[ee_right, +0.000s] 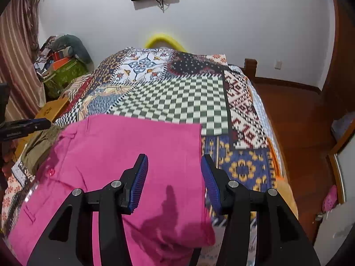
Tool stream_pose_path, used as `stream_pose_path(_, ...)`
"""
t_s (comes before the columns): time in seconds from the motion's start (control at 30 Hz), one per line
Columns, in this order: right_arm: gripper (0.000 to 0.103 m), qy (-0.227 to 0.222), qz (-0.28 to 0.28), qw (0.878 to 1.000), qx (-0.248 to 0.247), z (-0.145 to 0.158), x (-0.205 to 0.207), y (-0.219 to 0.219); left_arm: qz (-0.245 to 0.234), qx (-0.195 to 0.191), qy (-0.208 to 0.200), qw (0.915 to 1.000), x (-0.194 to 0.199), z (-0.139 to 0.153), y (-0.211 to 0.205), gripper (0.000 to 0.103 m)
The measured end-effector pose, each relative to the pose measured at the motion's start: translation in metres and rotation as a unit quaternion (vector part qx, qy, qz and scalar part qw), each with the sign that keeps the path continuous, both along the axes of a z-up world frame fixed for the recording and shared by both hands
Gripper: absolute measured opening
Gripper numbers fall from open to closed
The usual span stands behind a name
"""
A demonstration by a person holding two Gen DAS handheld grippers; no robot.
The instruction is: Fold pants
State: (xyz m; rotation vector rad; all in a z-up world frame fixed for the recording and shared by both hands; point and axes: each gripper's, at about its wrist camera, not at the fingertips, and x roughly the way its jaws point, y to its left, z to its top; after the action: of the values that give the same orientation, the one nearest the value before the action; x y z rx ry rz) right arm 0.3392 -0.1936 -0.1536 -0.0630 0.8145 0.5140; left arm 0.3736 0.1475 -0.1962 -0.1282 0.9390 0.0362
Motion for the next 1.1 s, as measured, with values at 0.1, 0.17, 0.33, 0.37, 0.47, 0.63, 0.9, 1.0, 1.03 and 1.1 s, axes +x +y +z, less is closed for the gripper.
stream_pose_path(0.1, 0.046, 0.001, -0.003, 1.0, 0.002, -0.002, 0.011, 0.003, -0.001, 0.003, 0.012, 0.9999, 0.013, -0.011, 0.003, 0.042)
stream_pose_path(0.17, 0.046, 0.006, -0.005, 1.0, 0.002, -0.006, 0.019, 0.003, 0.0, 0.006, 0.023, 0.9997, 0.021, -0.022, 0.005, 0.042)
stream_pose_path(0.33, 0.046, 0.015, -0.003, 1.0, -0.01, -0.019, 0.036, 0.009, 0.007, -0.011, 0.043, 0.999, 0.036, -0.046, 0.01, 0.042)
stream_pose_path(0.37, 0.046, 0.018, -0.003, 1.0, -0.014, -0.024, 0.042, 0.012, 0.009, -0.02, 0.046, 0.9987, 0.039, -0.05, 0.012, 0.042)
stream_pose_path(0.47, 0.046, 0.029, 0.0, 0.999, -0.016, -0.035, 0.053, 0.016, 0.01, -0.035, 0.056, 0.9978, 0.046, -0.061, 0.015, 0.042)
stream_pose_path(0.63, 0.046, 0.055, 0.004, 0.998, -0.018, -0.055, 0.071, 0.019, 0.006, -0.044, 0.065, 0.9969, 0.055, -0.071, 0.016, 0.043)
stream_pose_path(0.9, 0.046, 0.079, 0.017, 0.996, -0.045, -0.071, 0.096, 0.026, 0.011, -0.081, 0.069, 0.9943, 0.061, -0.081, 0.023, 0.043)
stream_pose_path(1.0, 0.046, 0.075, 0.022, 0.996, -0.053, -0.071, 0.103, 0.032, 0.006, -0.066, 0.071, 0.9952, 0.062, -0.081, 0.019, 0.043)
stream_pose_path(1.03, 0.046, 0.074, 0.024, 0.995, -0.054, -0.072, 0.105, 0.033, 0.004, -0.062, 0.072, 0.9955, 0.063, -0.082, 0.017, 0.043)
stream_pose_path(1.1, 0.046, 0.072, 0.026, 0.995, -0.064, -0.076, 0.107, 0.037, 0.002, -0.058, 0.074, 0.9956, 0.066, -0.082, 0.017, 0.043)
